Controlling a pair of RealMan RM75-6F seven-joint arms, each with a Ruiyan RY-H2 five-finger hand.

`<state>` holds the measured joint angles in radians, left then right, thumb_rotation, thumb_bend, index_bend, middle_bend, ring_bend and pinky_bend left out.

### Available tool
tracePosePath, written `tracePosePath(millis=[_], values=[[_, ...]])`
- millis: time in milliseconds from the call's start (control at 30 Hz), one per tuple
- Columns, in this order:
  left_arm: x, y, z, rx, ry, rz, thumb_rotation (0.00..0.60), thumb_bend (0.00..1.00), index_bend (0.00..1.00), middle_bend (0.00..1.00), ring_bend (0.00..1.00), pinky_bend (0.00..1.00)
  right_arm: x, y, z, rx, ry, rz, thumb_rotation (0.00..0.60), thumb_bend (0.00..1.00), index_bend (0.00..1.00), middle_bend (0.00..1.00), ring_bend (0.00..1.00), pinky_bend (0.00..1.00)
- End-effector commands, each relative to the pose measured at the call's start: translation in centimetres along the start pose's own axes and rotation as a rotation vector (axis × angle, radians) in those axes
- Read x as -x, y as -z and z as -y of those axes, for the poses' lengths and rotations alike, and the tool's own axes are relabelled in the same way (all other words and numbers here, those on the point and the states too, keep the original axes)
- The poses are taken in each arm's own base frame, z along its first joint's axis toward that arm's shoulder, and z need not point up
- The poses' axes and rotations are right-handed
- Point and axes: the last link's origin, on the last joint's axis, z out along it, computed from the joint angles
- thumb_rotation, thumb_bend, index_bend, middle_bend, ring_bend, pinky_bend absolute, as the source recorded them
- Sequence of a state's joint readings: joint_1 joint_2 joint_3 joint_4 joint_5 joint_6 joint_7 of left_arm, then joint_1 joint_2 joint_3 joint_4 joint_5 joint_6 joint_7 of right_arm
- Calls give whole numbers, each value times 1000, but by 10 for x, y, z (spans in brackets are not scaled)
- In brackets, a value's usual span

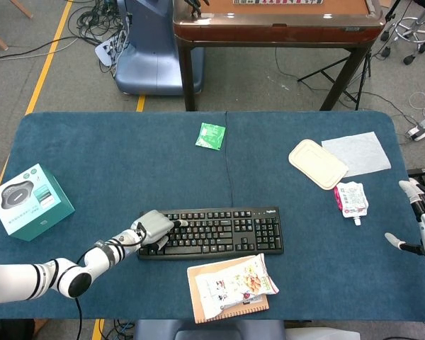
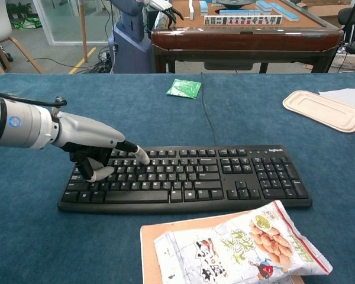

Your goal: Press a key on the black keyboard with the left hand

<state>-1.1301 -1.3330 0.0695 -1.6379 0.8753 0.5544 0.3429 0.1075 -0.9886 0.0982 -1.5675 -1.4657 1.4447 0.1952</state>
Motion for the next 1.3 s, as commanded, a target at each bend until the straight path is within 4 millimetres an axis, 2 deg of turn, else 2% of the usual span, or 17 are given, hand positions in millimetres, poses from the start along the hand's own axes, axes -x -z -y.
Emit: tracePosePath(millis=[33, 200, 333, 467, 533, 567, 600, 667, 767, 867, 1067, 1300], values=[[-2, 1, -1, 2, 8, -11, 569, 604, 128, 991, 1000, 1000, 0, 0, 0, 0, 0, -2, 600, 105, 53, 129, 83, 68], [-14, 10, 0, 0, 38, -83, 557, 604, 129, 986, 1000, 1000, -1, 1, -1, 2, 0, -3, 600, 105, 53, 130, 83, 68], [-24, 28, 7, -11, 100, -186, 538, 603, 124, 951, 984, 1000, -1, 1, 0, 1, -1, -5, 600, 105, 53, 129, 83, 68], [-26, 53, 25, -45, 162, -335, 498, 598, 118, 839, 867, 989, 0, 1, -1, 2, -6, -4, 600, 105, 53, 130, 83, 68], [-24, 68, 39, -83, 195, -402, 491, 598, 111, 774, 797, 947, 0, 0, 0, -1, -7, -3, 600, 106, 53, 129, 84, 68], [-23, 75, 45, -104, 210, -426, 457, 590, 108, 728, 750, 911, 0, -1, 0, -3, -6, -3, 600, 105, 53, 129, 84, 68], [-20, 83, 53, -132, 229, -452, 428, 571, 106, 701, 724, 889, 0, -1, 1, -6, -5, -3, 600, 106, 53, 129, 83, 68], [-16, 97, 64, -170, 257, -486, 327, 454, 106, 614, 647, 804, 0, -2, 2, -11, -5, -4, 600, 105, 53, 130, 83, 68], [-7, 119, 80, -237, 285, -543, 252, 347, 106, 493, 538, 691, 0, -4, 4, -16, -6, -1, 600, 105, 53, 129, 83, 67], [3, 142, 94, -303, 334, -606, 238, 324, 106, 391, 435, 602, 1, -6, 6, -22, -6, 4, 600, 105, 53, 130, 83, 67], [26, 190, 114, -432, 432, -734, 234, 320, 102, 254, 287, 400, 1, -9, 9, -29, -2, 6, 600, 106, 53, 129, 83, 67], [61, 233, 124, -556, 463, -805, 230, 316, 91, 195, 232, 295, 4, -11, 10, -31, -1, 23, 600, 106, 53, 129, 83, 68]])
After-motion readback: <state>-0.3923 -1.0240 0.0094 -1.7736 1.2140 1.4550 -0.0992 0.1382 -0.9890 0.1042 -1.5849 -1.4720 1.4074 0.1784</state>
